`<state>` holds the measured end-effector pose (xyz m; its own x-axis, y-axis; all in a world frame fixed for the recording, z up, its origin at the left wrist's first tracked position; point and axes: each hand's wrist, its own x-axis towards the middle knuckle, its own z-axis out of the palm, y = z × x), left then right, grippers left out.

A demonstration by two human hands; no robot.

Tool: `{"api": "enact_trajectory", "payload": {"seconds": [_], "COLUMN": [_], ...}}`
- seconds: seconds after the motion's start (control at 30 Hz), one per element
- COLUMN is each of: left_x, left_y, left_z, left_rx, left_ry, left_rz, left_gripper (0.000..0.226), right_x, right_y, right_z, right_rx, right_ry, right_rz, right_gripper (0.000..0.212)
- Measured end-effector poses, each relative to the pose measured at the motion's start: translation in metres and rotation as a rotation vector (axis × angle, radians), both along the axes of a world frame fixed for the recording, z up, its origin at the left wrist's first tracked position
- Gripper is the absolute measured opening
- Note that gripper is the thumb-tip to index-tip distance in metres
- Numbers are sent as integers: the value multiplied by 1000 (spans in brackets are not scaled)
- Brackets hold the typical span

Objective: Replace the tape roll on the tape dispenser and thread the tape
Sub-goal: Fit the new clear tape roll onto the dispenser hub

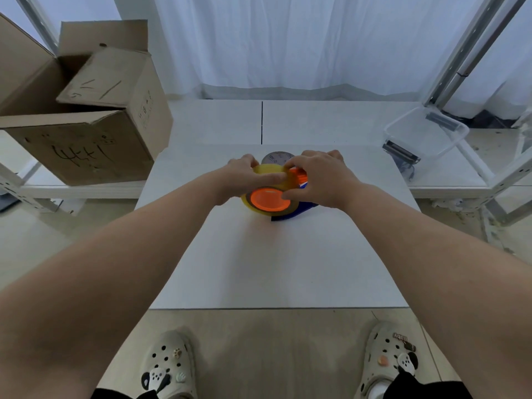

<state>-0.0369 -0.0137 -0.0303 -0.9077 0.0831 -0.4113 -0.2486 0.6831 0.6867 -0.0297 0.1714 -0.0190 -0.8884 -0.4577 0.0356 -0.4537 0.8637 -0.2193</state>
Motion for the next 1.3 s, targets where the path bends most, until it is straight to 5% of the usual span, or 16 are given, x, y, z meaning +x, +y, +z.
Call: {"api": "enact_trajectory", "payload": {"seconds": [0.17,0.33,0.6,0.77,1.03,1.3], "left_x": [9,17,19,21,17,17], "left_y": [-21,-3,-16,-20,-24,-24], "left_z": [-8,-2,0,-2,9,15], "left_rx": [382,-31,-346,-322,-362,-253], "left_ry": [-75,622,821,769,491,462], "left_rz": [-2,-340,-498,-520,-566,-512], "left_gripper": [60,38,41,37,63,51], "right_x": [-1,-2,1,3,0,-1], "right_y": [-3,-1,6,14,20,12], "right_z": [2,1,0,-4,-3,-3], "right_rx": [-6,0,-55,-83,-84,-18], "right_ry": [-11,-18,-9,-52,-86,-85], "right_rz": [19,7,4,-15,-9,-49], "right_gripper": [60,52,57,66,61,57]}}
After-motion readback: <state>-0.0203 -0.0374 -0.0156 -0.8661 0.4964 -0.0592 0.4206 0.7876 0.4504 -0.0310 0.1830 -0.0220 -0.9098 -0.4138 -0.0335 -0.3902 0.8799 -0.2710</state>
